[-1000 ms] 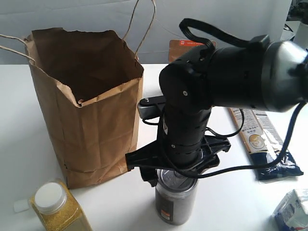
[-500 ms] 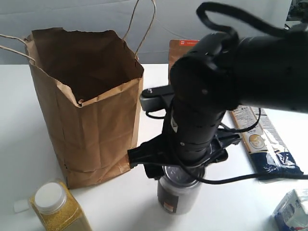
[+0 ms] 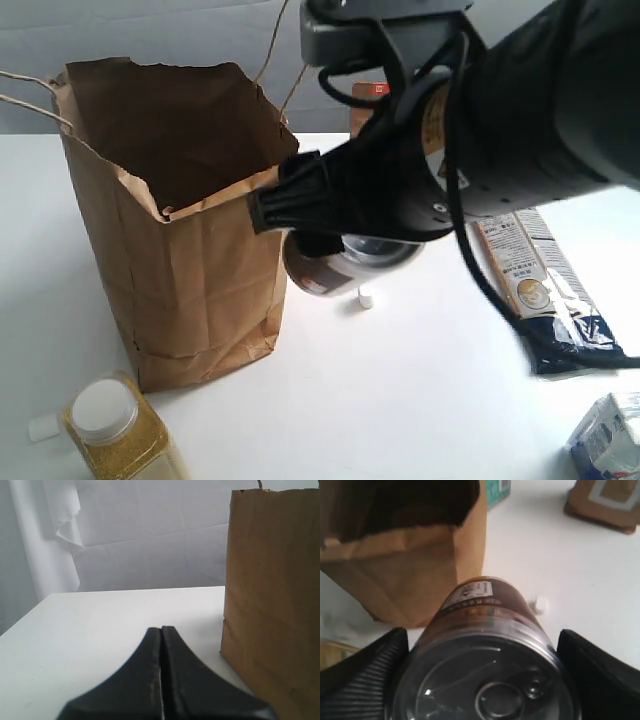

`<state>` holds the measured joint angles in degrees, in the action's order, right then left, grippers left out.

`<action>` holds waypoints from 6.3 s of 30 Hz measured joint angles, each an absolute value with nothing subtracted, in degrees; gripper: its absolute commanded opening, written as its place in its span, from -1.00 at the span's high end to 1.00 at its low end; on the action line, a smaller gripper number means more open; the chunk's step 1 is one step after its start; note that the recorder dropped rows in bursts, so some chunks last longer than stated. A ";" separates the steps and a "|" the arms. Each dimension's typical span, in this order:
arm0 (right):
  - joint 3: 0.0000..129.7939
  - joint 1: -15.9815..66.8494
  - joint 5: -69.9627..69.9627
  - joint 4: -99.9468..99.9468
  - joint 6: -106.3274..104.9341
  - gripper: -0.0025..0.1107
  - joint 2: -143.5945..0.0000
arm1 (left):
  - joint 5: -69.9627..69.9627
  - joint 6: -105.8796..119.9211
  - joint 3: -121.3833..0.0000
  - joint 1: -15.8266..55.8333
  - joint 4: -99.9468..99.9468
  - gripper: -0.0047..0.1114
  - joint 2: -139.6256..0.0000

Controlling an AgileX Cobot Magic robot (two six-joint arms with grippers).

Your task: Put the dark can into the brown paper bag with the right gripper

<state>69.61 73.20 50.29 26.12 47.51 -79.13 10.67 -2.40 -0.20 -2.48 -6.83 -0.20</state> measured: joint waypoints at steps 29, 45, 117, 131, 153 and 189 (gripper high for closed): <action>81.59 73.66 29.82 42.39 50.15 0.96 -80.65 | 10.67 -2.40 -0.20 -2.48 -6.83 0.92 -0.20; 90.96 69.69 26.63 46.47 50.51 0.96 -100.21 | 10.67 -2.40 -0.20 -2.48 -6.83 0.92 -0.20; 31.48 35.44 9.28 16.18 38.47 0.96 -51.38 | 10.67 -2.40 -0.20 -2.48 -6.83 0.92 -0.20; 3.77 22.52 3.87 5.91 21.81 0.96 -13.08 | 10.67 -2.40 -0.20 -2.48 -6.83 0.92 -0.20; 0.14 20.23 9.45 1.99 3.74 0.96 -0.33 | 10.67 -2.40 -0.20 -2.48 -6.83 0.92 -0.20; 0.14 20.23 8.59 1.16 2.57 0.96 -0.33 | 10.67 -2.40 -0.20 -2.48 -6.83 0.92 -0.20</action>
